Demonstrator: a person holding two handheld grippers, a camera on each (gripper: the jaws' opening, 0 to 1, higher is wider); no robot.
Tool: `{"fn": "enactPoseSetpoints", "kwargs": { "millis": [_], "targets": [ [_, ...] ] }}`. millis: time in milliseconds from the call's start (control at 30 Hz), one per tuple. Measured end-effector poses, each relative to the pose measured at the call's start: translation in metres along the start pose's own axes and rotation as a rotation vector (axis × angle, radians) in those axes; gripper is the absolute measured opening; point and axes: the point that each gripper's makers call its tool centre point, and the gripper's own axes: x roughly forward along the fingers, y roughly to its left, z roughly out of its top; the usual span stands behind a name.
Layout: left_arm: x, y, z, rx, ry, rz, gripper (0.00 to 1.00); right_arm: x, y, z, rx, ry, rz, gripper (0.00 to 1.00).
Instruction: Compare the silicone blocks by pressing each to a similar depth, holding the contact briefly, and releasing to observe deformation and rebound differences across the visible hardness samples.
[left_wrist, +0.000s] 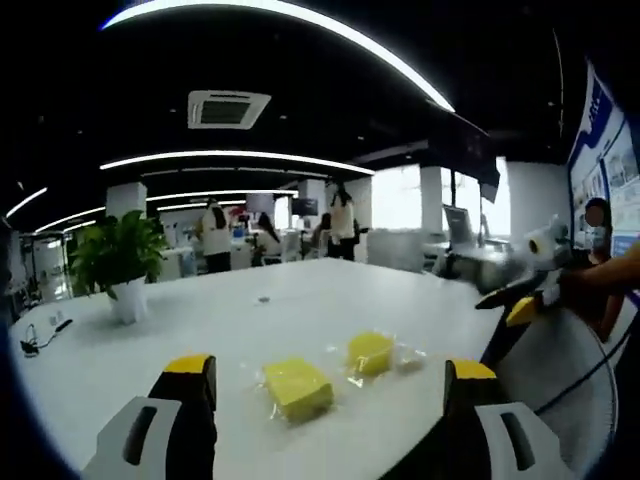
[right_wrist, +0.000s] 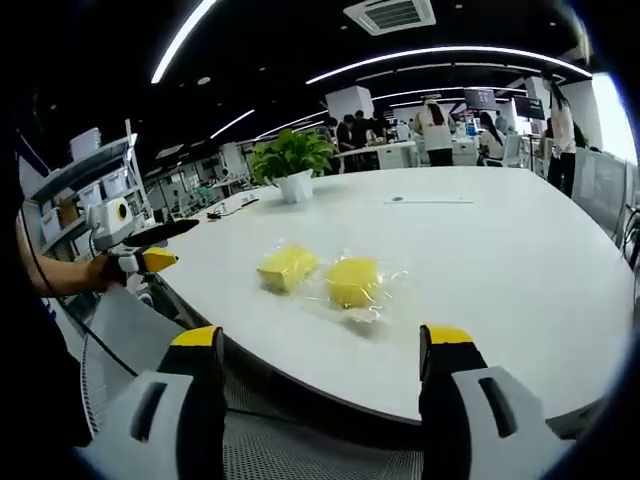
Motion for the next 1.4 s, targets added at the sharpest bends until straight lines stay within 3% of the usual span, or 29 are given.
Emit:
{"fn": "enactPoseSetpoints", "kwargs": {
  "millis": [67,167,567,933,1400],
  "targets": [
    [-0.002,-0.004,-0.005,-0.036,0.012,-0.002,0.98,0.000,-0.001,-0.001,0.003,0.001,-0.002,0.77],
    [-0.004,-0.004,-0.021,-0.050,0.077,0.030,1.00,0.001,-0.002,-0.004,-0.008,0.008,-0.007,0.78],
    [-0.007,0.003,-0.034,-0.049,0.099,0.052,1.00,0.003,-0.006,-0.010,-0.029,0.028,-0.023,0.86],
    [-0.008,0.008,-0.037,-0.035,0.106,0.066,1.00,0.003,-0.008,-0.010,-0.040,0.025,-0.034,0.87],
    [0.015,0.017,-0.023,-0.051,0.113,-0.002,0.97,0.005,-0.011,-0.009,-0.022,0.015,-0.038,0.87]
  ]
}}
